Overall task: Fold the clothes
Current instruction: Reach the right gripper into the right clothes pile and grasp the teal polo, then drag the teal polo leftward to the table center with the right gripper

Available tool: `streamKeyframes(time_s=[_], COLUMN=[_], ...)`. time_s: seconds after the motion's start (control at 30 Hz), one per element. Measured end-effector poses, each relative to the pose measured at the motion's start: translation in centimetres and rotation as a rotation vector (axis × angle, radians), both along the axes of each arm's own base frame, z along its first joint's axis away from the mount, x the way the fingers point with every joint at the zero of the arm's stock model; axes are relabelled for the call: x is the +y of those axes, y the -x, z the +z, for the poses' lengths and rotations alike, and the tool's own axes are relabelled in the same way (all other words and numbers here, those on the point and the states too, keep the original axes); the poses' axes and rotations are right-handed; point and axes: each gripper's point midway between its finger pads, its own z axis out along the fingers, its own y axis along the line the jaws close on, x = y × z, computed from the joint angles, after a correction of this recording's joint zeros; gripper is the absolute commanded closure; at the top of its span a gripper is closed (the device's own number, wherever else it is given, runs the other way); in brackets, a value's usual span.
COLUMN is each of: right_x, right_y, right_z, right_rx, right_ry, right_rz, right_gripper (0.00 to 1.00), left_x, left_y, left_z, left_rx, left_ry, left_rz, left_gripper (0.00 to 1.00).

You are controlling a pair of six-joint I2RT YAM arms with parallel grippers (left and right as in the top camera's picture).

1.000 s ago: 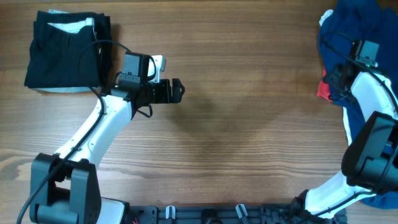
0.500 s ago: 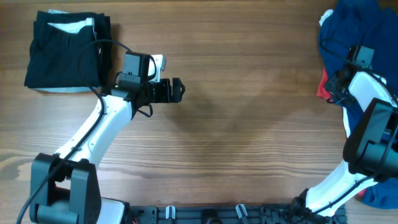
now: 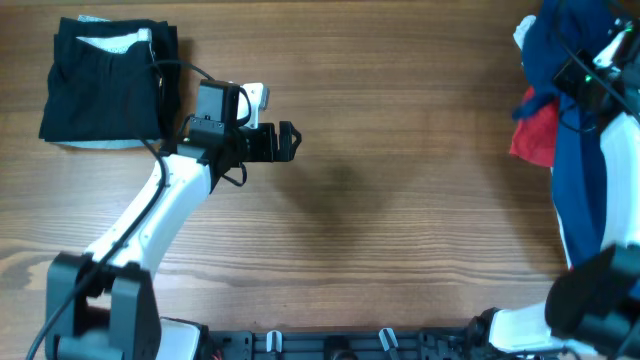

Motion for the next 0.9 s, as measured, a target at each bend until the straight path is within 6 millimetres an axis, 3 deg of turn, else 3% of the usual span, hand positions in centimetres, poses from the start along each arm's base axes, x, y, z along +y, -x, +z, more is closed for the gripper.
streamKeyframes(time_s=[0.07, 0.13, 0.23, 0.3, 0.43, 0.5, 0.67, 0.77, 0.9], right_x=[3.5, 7.3, 14.7, 21.0, 32.9, 36.2, 42.4, 43.7, 44.4], right_y=[0.3, 0.3, 0.2, 0.8, 4.3, 5.8, 8.9, 9.5, 7.6], right_z=[2.0, 2.1, 1.8, 1.8, 1.6, 1.3, -2.3, -3.4, -1.8], right_rx=[-0.043, -0.031, -0.008, -0.005, 0.011, 0.018, 0.107, 0.131, 0.019], right_ry=[-0.055, -0.082, -0.097, -0.095, -0.069, -0.061, -0.048, -0.042, -0.044], right_rz=[0.113, 0.216, 0.400, 0.550, 0.821, 0.899, 1.046, 1.076, 1.068], right_gripper=[0.96, 0.96, 0.96, 0.96, 0.96, 0.96, 0.93, 0.91, 0.92], left_x=[0.0, 0.5, 2.4, 4.5, 8.3, 9.2, 10.3, 10.3, 10.3], left_y=[0.1, 0.3, 0.7, 1.6, 3.8, 4.3, 4.9, 5.0, 5.3], left_z=[2.7, 6.2, 11.4, 14.5, 16.5, 16.5, 15.9, 15.7, 15.3], left_rx=[-0.067, -0.157, -0.290, -0.363, -0.390, -0.381, -0.347, -0.336, -0.318], left_ry=[0.025, 0.048, 0.070, 0.062, 0.018, 0.006, -0.013, -0.015, -0.017], left_rz=[-0.004, 0.006, 0.052, 0.110, 0.223, 0.253, 0.286, 0.286, 0.286], left_gripper=[0.00, 0.01, 0.00, 0.00, 0.00, 0.00, 0.00, 0.00, 0.00])
